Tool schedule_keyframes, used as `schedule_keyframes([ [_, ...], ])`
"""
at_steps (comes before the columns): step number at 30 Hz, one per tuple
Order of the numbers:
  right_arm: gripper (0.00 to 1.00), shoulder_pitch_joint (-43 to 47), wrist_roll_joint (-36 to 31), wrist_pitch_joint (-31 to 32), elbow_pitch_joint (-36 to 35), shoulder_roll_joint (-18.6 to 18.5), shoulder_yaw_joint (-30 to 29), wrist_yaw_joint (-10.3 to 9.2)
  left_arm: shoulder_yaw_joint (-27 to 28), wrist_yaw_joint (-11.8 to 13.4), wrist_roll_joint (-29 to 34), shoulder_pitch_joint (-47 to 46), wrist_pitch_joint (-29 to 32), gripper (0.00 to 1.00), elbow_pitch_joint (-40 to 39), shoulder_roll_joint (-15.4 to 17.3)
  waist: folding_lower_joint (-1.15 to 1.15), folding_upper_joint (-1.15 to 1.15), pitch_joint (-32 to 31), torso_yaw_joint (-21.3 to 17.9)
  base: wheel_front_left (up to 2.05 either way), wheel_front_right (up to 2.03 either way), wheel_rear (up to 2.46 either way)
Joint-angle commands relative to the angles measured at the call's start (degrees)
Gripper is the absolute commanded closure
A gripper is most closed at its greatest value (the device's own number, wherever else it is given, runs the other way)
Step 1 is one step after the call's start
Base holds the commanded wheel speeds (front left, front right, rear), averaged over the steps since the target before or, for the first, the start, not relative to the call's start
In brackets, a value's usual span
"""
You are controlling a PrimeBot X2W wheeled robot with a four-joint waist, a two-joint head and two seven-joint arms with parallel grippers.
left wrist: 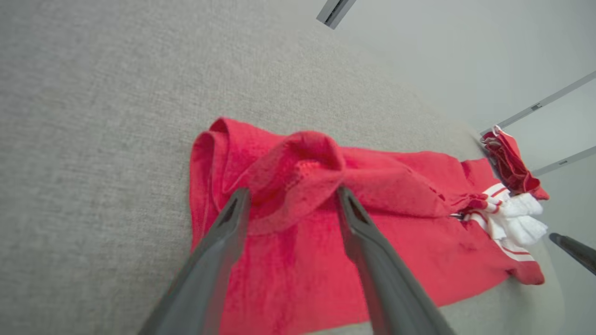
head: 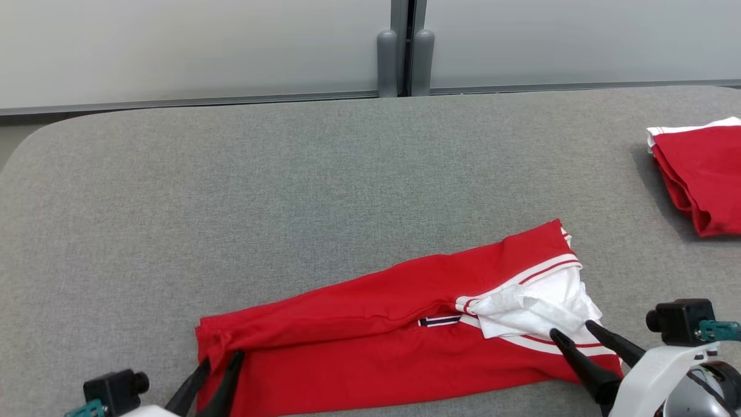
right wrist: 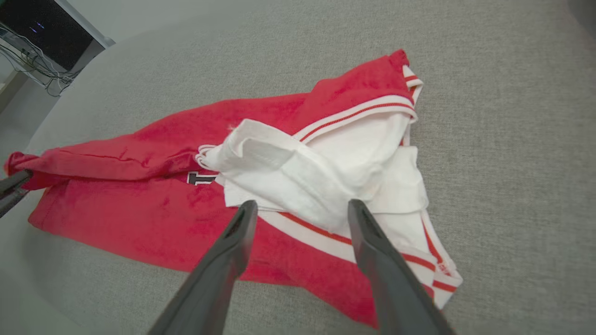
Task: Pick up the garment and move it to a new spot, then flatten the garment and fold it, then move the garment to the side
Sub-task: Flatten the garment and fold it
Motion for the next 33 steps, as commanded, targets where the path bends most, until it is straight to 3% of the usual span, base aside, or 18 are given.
schedule_keyframes([
  [1,0.0,0.7,-0.15,0.27,-0.2,-0.24,-0.99,0.01,0.02,0.53,0.2,1.33,0.08,0.0,0.74,0.72,0.0,0.0,-0.36,-0.29,0.0,0.0,0.0],
  [4,0.0,1.04,0.57,1.32,-2.09,-0.11,-3.15,0.02,0.88,3.82,2.54,3.78,-2.56,0.0,2.4,1.96,0.0,0.0,-0.9,-0.66,0.0,0.0,0.0],
  [8,0.0,-2.01,-1.88,3.77,-3.59,0.96,-7.93,0.02,6.25,8.51,5.17,6.72,-9.14,0.0,0.92,0.28,0.0,0.0,-0.47,-0.74,0.0,0.0,0.0],
  [12,0.0,-6.56,-6.96,8.98,-0.05,2.17,-8.99,0.01,11.95,9.83,11.68,6.55,-10.1,0.0,-2.66,-3.65,0.0,0.0,0.49,1.03,0.0,0.0,0.0],
  [21,0.0,-11.0,-16.27,11.34,14.25,5.49,-9.96,0.01,16.97,4.63,25.47,6.4,-10.12,0.0,-3.46,-15.01,0.0,0.0,1.94,5.31,0.0,0.0,0.0],
  [26,0.0,-12.02,-16.29,10.67,21.05,7.43,-9.99,0.01,18.05,1.35,29.71,6.34,-10.13,0.0,-1.72,-17.9,0.0,0.0,2.02,5.94,0.0,0.0,0.0],
  [27,0.07,-12.23,-15.11,10.43,21.99,7.78,-9.8,0.01,18.58,0.87,30.39,6.27,-10.13,0.0,-1.55,-18.3,0.0,0.0,1.84,5.97,0.0,0.0,0.0],
  [28,1.0,-12.57,-13.58,10.04,22.25,7.61,-9.17,0.01,19.12,0.46,30.79,6.37,-10.13,0.0,-1.28,-18.72,0.0,0.0,1.53,5.94,0.0,0.0,0.0],
  [31,1.0,-13.36,-9.79,9.06,22.42,6.85,-8.85,0.02,20.29,-0.35,31.53,6.93,-10.13,0.0,-0.73,-19.34,0.0,0.0,0.62,5.59,0.0,0.0,0.0],
  [33,1.0,-13.68,-7.04,9.07,22.47,4.17,-9.64,0.01,21.14,-1.03,32.06,7.56,-10.13,0.0,-0.07,-19.85,0.0,0.0,-0.41,5.16,0.0,0.0,0.0],
])
